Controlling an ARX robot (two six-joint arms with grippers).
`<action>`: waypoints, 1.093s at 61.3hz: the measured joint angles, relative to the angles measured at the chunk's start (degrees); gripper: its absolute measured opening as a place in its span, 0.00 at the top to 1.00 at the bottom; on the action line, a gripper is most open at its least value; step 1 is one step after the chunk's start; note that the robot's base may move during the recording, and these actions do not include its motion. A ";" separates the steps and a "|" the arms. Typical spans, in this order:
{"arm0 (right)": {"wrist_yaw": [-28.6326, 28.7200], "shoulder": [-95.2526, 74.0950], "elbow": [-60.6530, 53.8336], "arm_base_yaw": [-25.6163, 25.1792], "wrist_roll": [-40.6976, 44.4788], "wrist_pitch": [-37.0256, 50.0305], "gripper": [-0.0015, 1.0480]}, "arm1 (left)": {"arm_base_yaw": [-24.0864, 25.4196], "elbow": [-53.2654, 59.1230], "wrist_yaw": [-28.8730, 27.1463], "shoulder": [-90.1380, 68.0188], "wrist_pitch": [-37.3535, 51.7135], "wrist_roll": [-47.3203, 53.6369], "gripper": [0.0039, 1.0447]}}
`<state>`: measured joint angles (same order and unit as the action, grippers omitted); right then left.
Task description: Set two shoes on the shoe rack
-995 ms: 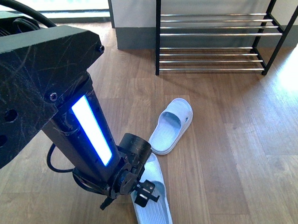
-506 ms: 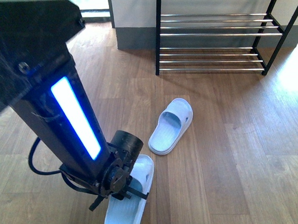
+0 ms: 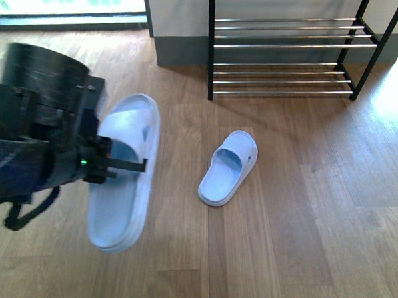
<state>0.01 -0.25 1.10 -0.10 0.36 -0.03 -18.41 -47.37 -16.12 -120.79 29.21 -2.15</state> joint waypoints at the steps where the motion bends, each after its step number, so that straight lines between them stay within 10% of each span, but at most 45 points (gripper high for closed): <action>1: 0.00 0.00 0.00 0.00 0.00 -0.02 0.09 | 0.22 0.61 -0.02 0.79 0.15 -0.13 0.98; 67: -0.02 0.00 0.00 0.00 0.00 -0.02 0.09 | 8.09 35.41 -11.02 79.91 -7.50 2.36 0.98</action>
<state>-0.01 -0.25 1.10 -0.10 0.36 -0.05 -10.33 -11.97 -27.14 -40.88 21.71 0.21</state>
